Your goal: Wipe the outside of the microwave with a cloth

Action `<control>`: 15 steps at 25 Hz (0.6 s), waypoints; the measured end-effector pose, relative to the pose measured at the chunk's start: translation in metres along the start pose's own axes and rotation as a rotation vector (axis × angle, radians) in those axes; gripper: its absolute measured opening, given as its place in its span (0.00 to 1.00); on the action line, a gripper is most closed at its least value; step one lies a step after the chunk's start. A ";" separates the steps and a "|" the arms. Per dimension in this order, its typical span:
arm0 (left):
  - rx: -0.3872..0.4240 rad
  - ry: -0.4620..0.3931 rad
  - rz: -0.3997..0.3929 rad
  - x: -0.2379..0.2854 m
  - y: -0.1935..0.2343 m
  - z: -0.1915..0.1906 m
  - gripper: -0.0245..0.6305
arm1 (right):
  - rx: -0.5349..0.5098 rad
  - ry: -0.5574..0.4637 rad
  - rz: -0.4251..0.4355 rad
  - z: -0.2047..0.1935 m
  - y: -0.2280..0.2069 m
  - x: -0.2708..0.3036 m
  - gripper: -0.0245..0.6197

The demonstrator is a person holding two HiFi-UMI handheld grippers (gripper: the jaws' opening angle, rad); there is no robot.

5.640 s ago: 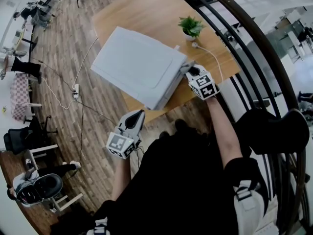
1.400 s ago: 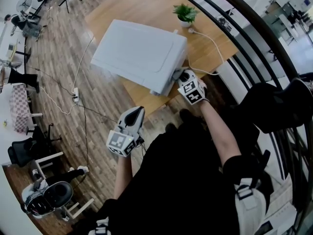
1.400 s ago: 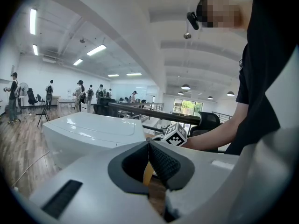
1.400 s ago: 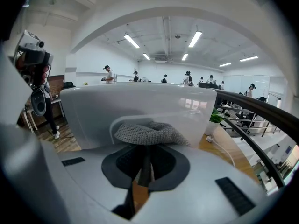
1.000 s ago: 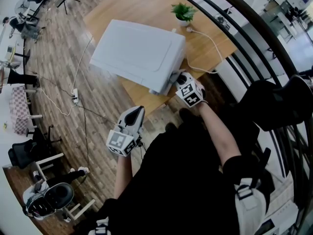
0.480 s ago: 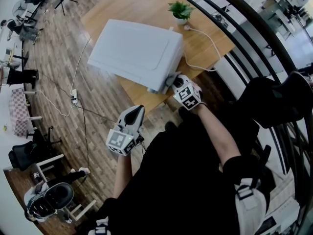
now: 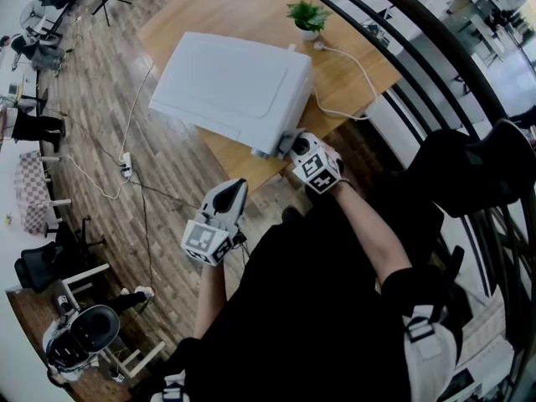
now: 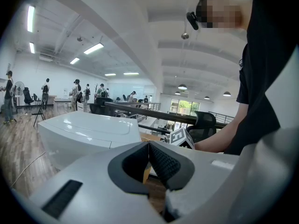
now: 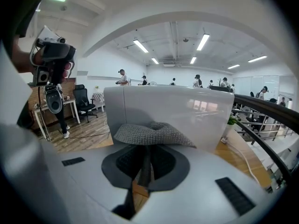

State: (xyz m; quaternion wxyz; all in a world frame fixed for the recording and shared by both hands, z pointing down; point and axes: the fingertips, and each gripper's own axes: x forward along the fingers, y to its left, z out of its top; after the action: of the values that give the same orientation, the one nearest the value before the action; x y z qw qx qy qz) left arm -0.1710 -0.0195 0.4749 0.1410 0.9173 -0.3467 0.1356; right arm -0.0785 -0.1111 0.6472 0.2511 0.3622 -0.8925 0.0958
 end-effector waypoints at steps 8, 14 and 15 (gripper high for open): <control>-0.002 -0.007 -0.009 -0.002 -0.001 0.000 0.04 | 0.003 -0.014 0.031 0.001 0.018 -0.002 0.06; 0.000 0.007 -0.004 -0.002 -0.001 -0.001 0.04 | -0.002 -0.019 0.053 0.001 0.029 -0.004 0.06; -0.002 0.001 -0.009 -0.002 -0.001 -0.001 0.04 | -0.002 -0.020 0.055 0.000 0.030 -0.004 0.06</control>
State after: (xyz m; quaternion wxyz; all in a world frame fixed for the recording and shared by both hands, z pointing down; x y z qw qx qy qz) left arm -0.1714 -0.0170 0.4753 0.1427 0.9186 -0.3429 0.1351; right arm -0.0975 -0.0871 0.6455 0.2395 0.3383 -0.9047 0.0982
